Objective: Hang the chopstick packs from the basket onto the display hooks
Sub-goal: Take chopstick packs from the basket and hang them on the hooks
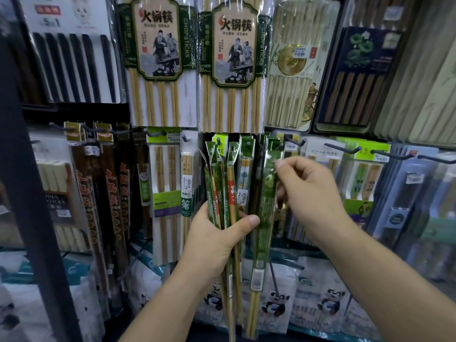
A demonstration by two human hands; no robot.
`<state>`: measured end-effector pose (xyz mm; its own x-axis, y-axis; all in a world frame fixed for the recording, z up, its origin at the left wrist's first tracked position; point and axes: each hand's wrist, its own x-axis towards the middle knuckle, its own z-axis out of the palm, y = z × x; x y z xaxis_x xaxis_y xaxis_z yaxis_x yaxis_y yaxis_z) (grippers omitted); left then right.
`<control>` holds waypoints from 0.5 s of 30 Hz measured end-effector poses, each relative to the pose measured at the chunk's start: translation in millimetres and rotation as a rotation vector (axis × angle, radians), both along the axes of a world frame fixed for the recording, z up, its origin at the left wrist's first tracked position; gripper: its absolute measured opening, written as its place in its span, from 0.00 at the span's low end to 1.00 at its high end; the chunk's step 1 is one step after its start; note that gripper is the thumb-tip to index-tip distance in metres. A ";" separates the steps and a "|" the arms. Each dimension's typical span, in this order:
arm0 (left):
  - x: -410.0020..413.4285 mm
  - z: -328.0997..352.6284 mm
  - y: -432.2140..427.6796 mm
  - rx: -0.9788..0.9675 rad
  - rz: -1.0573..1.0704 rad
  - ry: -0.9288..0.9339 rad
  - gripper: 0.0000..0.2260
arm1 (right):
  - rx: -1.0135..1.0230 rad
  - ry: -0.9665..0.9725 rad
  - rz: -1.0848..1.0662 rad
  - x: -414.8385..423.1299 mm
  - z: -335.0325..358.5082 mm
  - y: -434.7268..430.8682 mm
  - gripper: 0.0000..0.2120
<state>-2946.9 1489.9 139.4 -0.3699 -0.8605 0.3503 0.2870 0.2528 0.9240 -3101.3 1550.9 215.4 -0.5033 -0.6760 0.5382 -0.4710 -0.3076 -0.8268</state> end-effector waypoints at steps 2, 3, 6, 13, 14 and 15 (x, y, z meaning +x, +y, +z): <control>0.4 -1.6 -1.6 0.033 0.010 0.003 0.23 | -0.017 -0.047 -0.042 -6.9 8.8 -3.3 0.13; 0.2 -2.2 -2.0 0.044 0.009 0.002 0.24 | -0.021 -0.059 -0.055 -9.4 12.3 -5.1 0.13; -0.8 -3.7 -1.9 0.039 0.001 -0.008 0.28 | -0.021 -0.062 -0.067 -13.6 17.0 -10.3 0.14; -1.9 -8.0 -2.6 0.011 -0.040 -0.034 0.23 | 0.000 -0.088 -0.070 -17.1 19.2 -15.8 0.16; -1.7 -7.8 -2.8 0.013 -0.041 -0.035 0.22 | 0.000 -0.082 -0.072 -17.0 19.0 -15.7 0.16; -1.6 -8.1 -3.4 0.013 -0.042 -0.037 0.20 | -0.003 -0.077 -0.075 -17.0 19.0 -16.0 0.16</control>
